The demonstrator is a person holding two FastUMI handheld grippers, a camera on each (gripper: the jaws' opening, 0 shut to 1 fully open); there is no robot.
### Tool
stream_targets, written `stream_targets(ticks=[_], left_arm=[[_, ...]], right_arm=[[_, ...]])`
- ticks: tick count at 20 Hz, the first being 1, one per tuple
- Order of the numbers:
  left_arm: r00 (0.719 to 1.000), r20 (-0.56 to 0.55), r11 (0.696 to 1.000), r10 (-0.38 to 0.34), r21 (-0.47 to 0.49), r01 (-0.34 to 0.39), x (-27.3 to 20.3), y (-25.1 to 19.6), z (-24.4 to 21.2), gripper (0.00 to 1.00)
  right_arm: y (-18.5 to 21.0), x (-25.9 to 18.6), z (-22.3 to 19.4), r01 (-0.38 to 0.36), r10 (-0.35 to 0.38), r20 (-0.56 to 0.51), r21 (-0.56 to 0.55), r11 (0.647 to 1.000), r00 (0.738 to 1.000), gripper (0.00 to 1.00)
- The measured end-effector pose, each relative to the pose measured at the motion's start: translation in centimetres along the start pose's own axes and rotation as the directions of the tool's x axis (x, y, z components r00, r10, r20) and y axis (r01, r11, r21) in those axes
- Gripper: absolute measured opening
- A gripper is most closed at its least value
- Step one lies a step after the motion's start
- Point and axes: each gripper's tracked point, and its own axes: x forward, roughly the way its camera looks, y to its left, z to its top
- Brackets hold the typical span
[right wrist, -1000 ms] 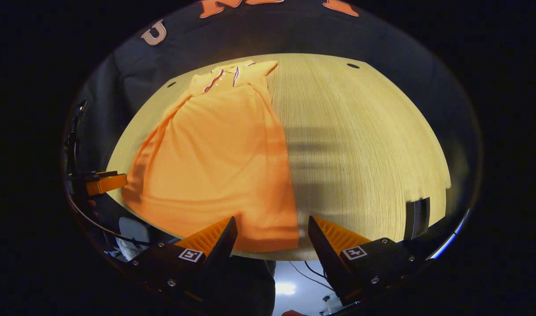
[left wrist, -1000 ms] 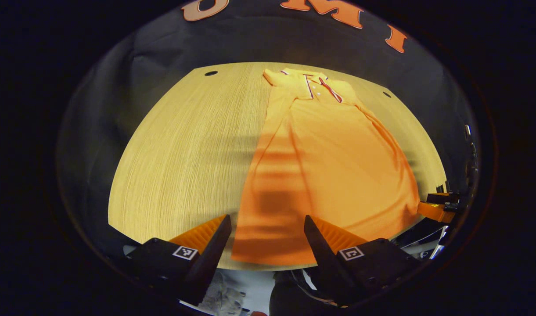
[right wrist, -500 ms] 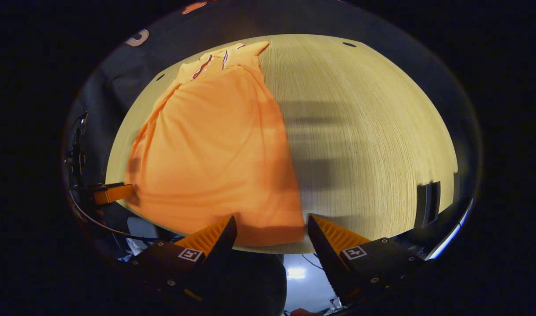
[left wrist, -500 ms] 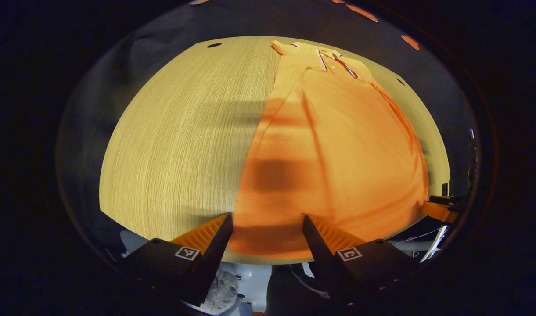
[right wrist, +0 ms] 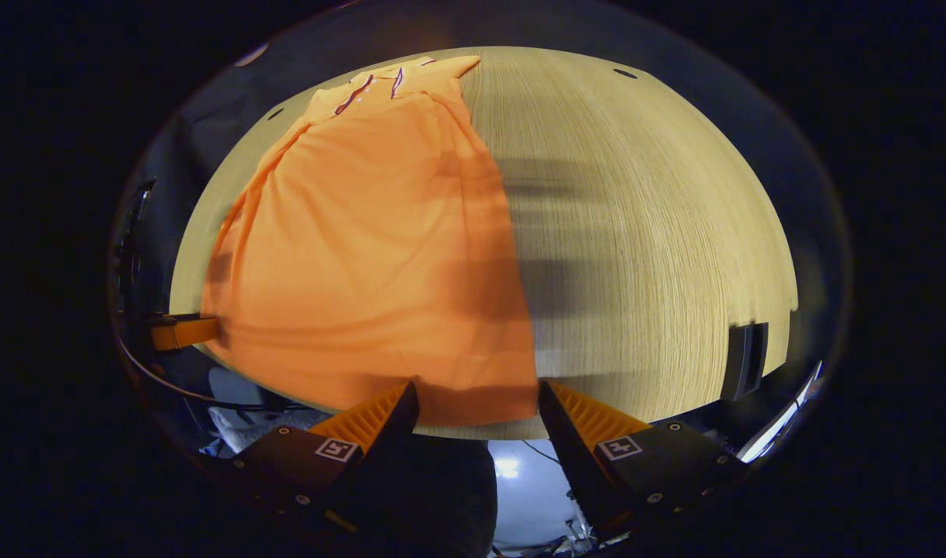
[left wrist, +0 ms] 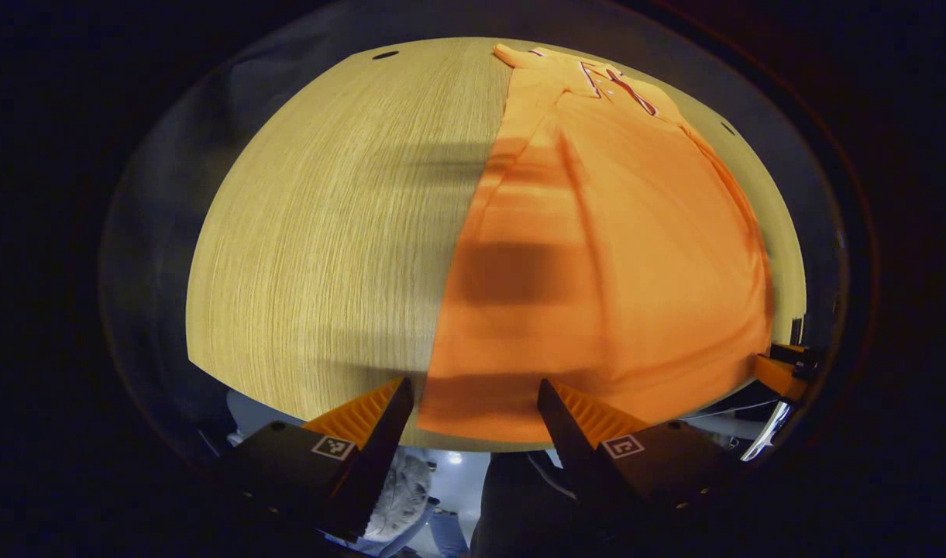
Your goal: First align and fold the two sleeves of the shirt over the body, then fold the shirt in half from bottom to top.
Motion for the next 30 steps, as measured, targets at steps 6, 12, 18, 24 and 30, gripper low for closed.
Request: stream_targets(ticks=[6, 12, 18, 24, 30], left_arm=[[1.0, -0.031, 1.0, 0.003, -0.013, -0.003, 0.0, 0.3, -0.3, 0.99], [0.998, -0.069, 1.0, -0.002, -0.009, 0.001, 0.3, -0.6, 0.1, 0.75], [0.974, -0.07, 0.974, -0.215, -0.087, 0.209, -0.7, -3.3, 0.0, 0.01], [0.973, 0.012, 0.973, -0.229, -0.022, 0.229, -2.9, -3.0, 2.8, 0.01], [0.962, 0.106, 0.967, -0.251, 0.061, 0.246, -5.9, -4.0, 6.8, 0.01]], right_arm=[[-0.2, 0.3, 0.3, 0.053, -0.054, -0.033, -0.053, 0.997, 0.998, 0.94], [1.2, 0.3, 0.4, 0.005, -0.009, -0.058, -0.065, 0.998, 0.998, 0.49], [2.8, 0.1, 0.4, -0.131, 0.138, -0.066, 0.094, 0.987, 0.988, 0.1], [3.2, -2.3, 3.1, -0.14, 0.135, 0.048, 0.134, 0.981, 0.99, 0.1], [2.4, -4.9, 7.2, -0.137, 0.117, 0.143, 0.135, 0.981, 0.983, 0.1]])
